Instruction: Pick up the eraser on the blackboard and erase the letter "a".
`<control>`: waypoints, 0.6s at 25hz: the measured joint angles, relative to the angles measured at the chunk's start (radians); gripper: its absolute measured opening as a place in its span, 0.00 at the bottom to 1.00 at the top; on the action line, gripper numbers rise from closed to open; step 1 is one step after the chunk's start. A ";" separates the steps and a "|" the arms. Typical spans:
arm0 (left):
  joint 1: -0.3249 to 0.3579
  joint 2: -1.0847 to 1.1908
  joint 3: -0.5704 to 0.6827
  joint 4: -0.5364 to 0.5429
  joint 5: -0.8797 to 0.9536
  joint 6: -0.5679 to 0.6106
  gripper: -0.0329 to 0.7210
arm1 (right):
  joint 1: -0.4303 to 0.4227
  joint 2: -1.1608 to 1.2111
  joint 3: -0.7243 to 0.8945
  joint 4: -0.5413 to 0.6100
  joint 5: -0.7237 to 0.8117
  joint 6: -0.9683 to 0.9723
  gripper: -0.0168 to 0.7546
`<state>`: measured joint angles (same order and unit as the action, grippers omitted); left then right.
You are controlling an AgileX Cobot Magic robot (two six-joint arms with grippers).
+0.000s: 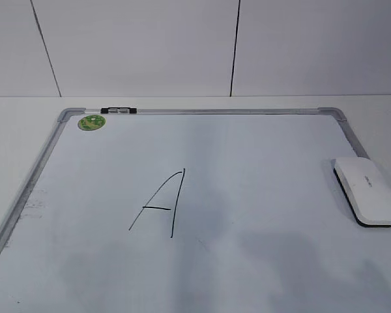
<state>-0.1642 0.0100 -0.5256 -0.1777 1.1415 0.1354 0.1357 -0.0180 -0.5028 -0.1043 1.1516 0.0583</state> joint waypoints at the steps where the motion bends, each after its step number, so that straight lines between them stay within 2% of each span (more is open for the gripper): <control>1: 0.000 0.000 0.000 0.000 0.000 0.000 0.36 | 0.000 0.000 0.000 0.000 0.000 0.000 0.70; 6: 0.002 0.000 0.000 0.000 0.002 0.000 0.36 | -0.006 0.000 0.000 -0.002 0.000 0.000 0.70; 15: 0.121 0.000 0.000 0.000 0.002 0.000 0.36 | -0.081 0.000 0.000 -0.002 0.000 0.000 0.70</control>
<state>-0.0436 0.0100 -0.5256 -0.1777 1.1433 0.1354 0.0549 -0.0180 -0.5028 -0.1059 1.1516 0.0583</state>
